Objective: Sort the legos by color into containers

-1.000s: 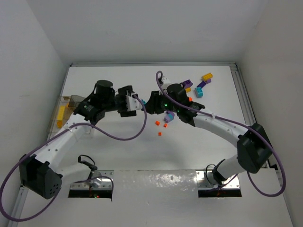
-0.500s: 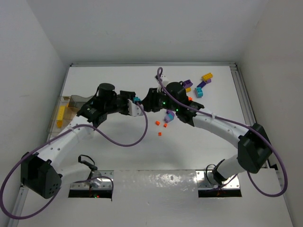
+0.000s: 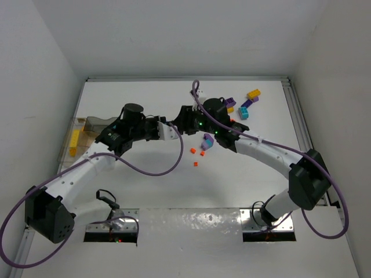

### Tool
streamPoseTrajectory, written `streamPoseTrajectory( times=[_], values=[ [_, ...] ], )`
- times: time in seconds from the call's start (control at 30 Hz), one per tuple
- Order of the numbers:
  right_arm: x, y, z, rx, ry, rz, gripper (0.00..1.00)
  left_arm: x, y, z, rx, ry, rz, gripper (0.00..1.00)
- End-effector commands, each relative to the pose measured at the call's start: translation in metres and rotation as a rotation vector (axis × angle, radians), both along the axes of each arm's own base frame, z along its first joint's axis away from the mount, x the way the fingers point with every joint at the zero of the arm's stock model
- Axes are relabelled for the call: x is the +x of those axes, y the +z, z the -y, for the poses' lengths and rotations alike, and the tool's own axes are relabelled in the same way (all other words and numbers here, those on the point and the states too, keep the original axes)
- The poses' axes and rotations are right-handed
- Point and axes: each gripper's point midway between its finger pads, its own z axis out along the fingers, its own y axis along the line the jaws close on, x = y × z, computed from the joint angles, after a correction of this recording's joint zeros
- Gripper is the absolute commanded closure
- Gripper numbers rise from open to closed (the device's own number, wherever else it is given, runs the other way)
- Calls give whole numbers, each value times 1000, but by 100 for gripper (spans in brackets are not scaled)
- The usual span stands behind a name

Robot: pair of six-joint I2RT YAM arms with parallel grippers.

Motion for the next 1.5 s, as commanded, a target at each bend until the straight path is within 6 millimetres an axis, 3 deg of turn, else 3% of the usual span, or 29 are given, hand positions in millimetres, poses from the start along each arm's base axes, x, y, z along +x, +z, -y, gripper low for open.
streamPoseTrajectory(
  times=[0.0, 0.07, 0.1, 0.2, 0.3, 0.4, 0.43, 0.47, 0.5, 0.53, 0.57, 0.6, 0.77, 0.87, 0.9, 1.07, 1.2, 1.47],
  values=[
    [19, 13, 18, -1, -62, 66, 45, 0, 25, -10, -50, 130, -16, 100],
    [25, 9, 29, -21, -95, 72, 34, 0, 20, -18, -48, 194, -52, 100],
    [31, 8, 36, -34, -115, 74, 23, 3, 16, -25, -36, 246, -62, 100],
    [43, 4, 52, -103, -166, 91, 14, 9, 0, -45, -35, 381, -127, 100],
    [59, 0, 75, -202, -266, 120, 11, 18, -20, -73, -74, 553, -243, 100],
    [67, -8, 100, -308, -364, 123, 11, 38, -32, -119, -140, 823, -353, 100],
    [68, -9, 104, -333, -370, 133, 11, 50, -34, -141, -226, 985, -417, 100],
    [67, -12, 108, -356, -380, 132, 11, 50, -39, -157, -257, 1094, -470, 100],
    [65, -10, 111, -355, -384, 139, 11, 52, -43, -165, -362, 1216, -545, 100],
    [63, -14, 113, -358, -388, 137, 11, 57, -47, -191, -414, 1341, -594, 100],
    [62, -12, 115, -350, -395, 145, 12, 59, -48, -197, -522, 1450, -651, 100],
    [59, -18, 117, -350, -398, 136, 12, 61, -53, -219, -587, 1560, -685, 100],
    [52, -26, 121, -361, -396, 113, 13, 58, -70, -272, -846, 1977, -700, 100],
    [52, -26, 122, -370, -395, 108, 14, 67, -79, -286, -1039, 1989, -805, 100],
    [51, -28, 122, -378, -394, 103, 14, 75, -76, -281, -1104, 1931, -862, 100],
    [55, -31, 124, -409, -405, 88, 15, 97, -70, -290, -1189, 1882, -900, 100],
    [56, -43, 125, -437, -414, 40, 17, 103, -68, -303, -1308, 1876, -880, 100],
    [61, -42, 120, -487, -416, 2, 19, 109, -106, -301, -1446, 1874, -1053, 100]
  ],
)
